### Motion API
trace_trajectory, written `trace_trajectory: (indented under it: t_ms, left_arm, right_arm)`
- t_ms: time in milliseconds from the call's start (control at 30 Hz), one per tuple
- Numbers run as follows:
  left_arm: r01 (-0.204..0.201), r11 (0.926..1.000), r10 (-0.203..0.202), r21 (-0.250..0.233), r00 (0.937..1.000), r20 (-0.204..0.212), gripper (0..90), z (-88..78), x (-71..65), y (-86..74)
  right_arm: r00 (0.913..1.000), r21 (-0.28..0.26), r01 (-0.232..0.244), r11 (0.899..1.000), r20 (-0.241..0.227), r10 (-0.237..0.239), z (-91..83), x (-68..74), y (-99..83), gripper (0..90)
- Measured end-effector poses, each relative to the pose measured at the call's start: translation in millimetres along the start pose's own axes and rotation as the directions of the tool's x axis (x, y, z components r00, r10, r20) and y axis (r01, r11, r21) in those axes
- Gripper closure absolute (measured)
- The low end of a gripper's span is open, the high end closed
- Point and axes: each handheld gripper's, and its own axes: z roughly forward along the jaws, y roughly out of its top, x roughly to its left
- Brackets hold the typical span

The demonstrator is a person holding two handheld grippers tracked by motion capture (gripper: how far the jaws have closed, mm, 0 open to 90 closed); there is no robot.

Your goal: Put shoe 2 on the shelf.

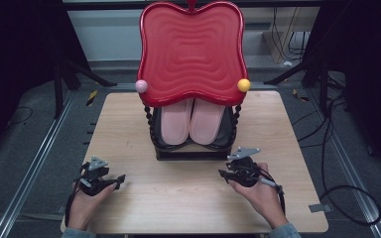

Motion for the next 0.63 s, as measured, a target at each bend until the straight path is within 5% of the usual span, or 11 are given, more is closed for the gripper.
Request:
trace_trajectory:
  t_ms: [133,267,400,633]
  left_arm:
    - [0.012,0.9998,-0.012,-0.012,0.9999,-0.002,18.1,3.7,1.9,-1.4]
    - [0.032,0.9995,-0.032,-0.009,0.9994,-0.009,11.8,8.5,4.9,-4.1]
    - [0.047,0.9989,-0.047,0.001,0.9988,-0.012,7.3,12.6,6.9,-6.8]
    - [0.056,0.9984,-0.056,0.004,0.9981,-0.027,5.1,16.8,10.3,-10.3]
  right_arm:
    - [0.9986,-0.017,-0.040,0.999,0.035,0.040,-1.2,-18.3,-21.3,39.5]
    - [0.9877,-0.065,-0.088,0.994,0.124,0.095,-2.6,-41.4,-39.0,19.7]
    - [0.9629,-0.100,-0.135,0.986,0.221,0.154,-0.8,-63.8,-49.4,12.0]
    - [0.9231,-0.085,-0.226,0.970,0.300,0.241,9.4,-87.7,-65.1,12.7]
